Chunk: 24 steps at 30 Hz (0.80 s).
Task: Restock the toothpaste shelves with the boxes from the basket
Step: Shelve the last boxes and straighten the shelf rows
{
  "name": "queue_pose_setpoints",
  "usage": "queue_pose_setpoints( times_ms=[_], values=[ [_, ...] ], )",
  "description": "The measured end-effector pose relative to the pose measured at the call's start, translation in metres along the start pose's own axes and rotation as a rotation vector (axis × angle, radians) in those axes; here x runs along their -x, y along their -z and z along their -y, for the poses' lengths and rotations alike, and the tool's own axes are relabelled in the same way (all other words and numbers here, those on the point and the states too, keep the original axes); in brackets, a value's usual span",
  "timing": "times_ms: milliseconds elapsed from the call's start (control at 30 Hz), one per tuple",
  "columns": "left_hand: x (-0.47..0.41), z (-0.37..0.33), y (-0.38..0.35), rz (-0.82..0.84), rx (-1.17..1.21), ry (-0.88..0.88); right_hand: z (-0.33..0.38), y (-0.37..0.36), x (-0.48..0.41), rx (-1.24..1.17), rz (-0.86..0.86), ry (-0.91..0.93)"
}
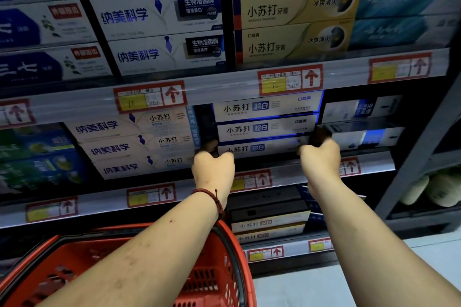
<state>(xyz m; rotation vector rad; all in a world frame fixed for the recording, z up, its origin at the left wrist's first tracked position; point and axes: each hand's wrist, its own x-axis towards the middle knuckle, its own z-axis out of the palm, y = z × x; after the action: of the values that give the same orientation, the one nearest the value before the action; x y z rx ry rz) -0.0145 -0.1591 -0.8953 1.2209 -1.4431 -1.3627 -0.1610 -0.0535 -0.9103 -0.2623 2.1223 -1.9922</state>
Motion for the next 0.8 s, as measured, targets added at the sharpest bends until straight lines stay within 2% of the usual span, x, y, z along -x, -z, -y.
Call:
queue_pose_setpoints(
  times_ms=[600,700,800],
  values=[
    [-0.007,-0.003,0.011,-0.023,-0.161,0.023,0.003,0.004,0.005,0.037,0.022,0.0],
    [-0.004,-0.005,0.013,0.012,-0.197,-0.017,0.007,0.002,0.009,0.024,0.015,-0.004],
    [0.002,-0.009,0.016,0.028,-0.248,-0.146,0.015,0.003,0.012,0.041,-0.039,0.041]
  ],
)
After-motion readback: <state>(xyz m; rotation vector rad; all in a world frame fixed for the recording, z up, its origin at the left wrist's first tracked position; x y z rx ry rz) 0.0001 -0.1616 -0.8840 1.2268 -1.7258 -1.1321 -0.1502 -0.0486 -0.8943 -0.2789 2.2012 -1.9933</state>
